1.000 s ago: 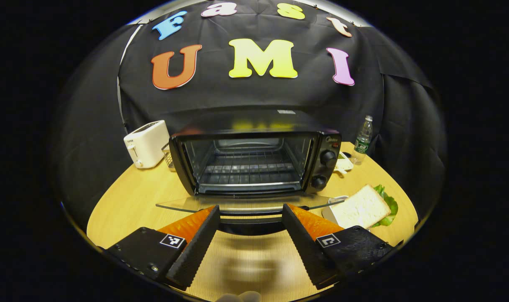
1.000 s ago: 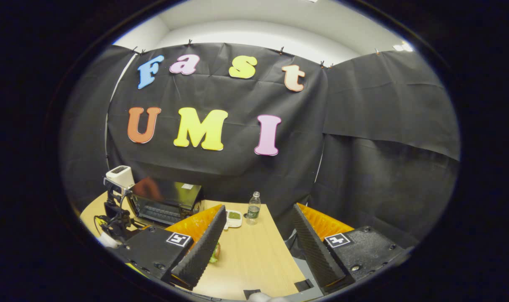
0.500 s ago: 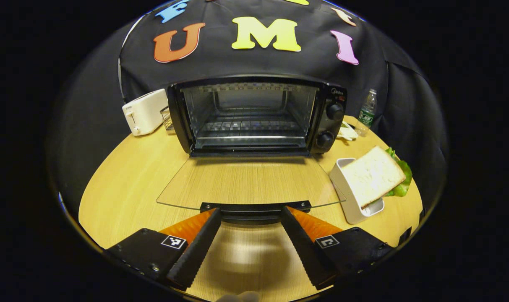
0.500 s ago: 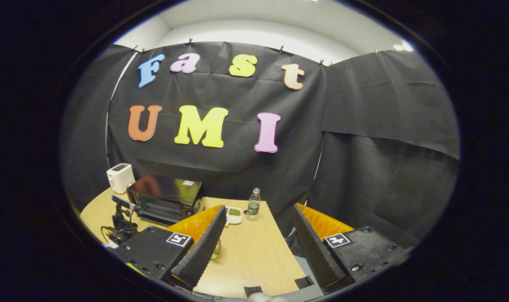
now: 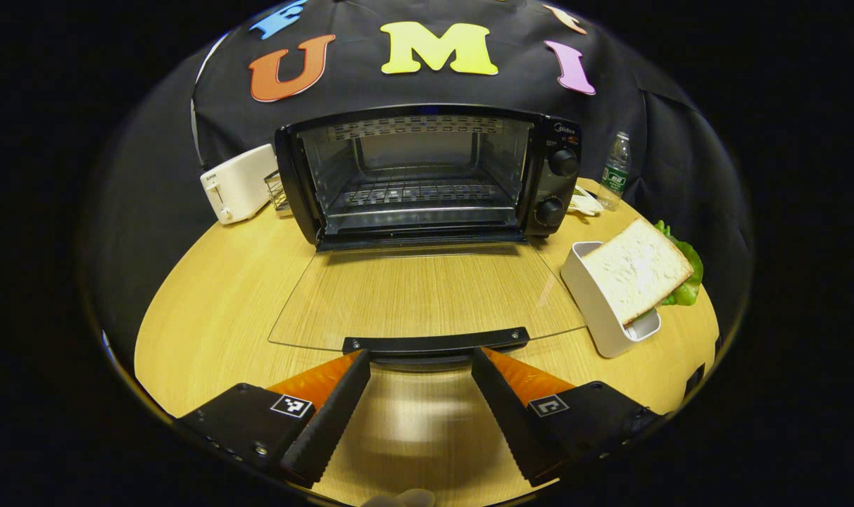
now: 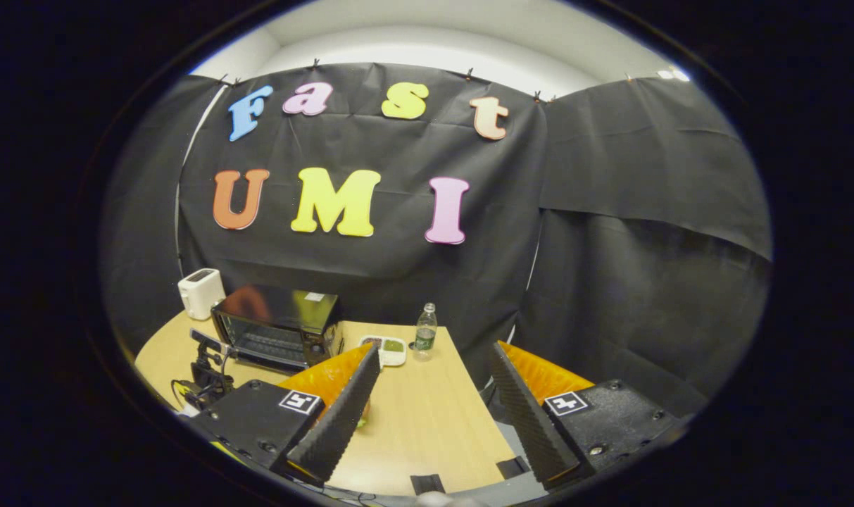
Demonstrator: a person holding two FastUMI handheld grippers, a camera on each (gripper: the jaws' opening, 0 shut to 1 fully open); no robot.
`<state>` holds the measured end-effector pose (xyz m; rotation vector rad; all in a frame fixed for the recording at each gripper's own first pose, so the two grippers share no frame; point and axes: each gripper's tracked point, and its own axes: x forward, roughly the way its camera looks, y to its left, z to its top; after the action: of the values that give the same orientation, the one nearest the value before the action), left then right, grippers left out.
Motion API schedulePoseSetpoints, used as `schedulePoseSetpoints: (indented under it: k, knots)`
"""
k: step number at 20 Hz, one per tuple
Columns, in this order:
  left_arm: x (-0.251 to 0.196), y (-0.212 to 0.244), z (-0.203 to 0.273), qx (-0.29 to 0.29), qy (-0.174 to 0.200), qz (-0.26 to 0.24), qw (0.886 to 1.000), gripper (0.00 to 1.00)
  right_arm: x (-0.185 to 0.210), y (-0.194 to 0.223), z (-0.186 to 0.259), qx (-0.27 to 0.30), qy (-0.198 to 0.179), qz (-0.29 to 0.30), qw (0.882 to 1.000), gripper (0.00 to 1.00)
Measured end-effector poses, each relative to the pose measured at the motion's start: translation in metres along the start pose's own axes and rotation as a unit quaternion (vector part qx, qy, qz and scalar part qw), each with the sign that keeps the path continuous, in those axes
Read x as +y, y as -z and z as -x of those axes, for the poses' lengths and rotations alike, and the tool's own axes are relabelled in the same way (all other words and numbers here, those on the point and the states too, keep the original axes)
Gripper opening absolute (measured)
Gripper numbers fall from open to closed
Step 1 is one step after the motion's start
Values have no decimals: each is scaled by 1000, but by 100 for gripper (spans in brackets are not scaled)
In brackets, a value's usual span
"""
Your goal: Open the electric oven with the left hand, put the food in, and close the electric oven.
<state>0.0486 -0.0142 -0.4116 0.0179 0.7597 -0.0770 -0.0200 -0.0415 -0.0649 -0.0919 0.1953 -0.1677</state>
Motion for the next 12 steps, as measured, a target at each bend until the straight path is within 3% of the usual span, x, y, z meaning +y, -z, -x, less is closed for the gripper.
schedulePoseSetpoints:
  k: [1, 5, 6, 7, 12]
  knots:
    - [2, -2, 4, -6, 1, -4, 1000, 96, 0, 5, -4, 3, -2, 1, 1000, 100]
    - [10, -20, 37, -51, 9, 10, 999, 96, 5, 46, -33, 52, -36, -34, 997, 100]
    - [10, -27, 48, -64, 10, 18, 998, 96, 6, 59, -41, 70, -44, -44, 996, 95]
    - [10, -37, 60, -79, 11, 24, 997, 96, 10, 73, -52, 88, -59, -58, 993, 100]
    - [18, -94, 118, -148, -11, 32, 988, 96, 42, 149, -99, 185, -139, -111, 967, 100]
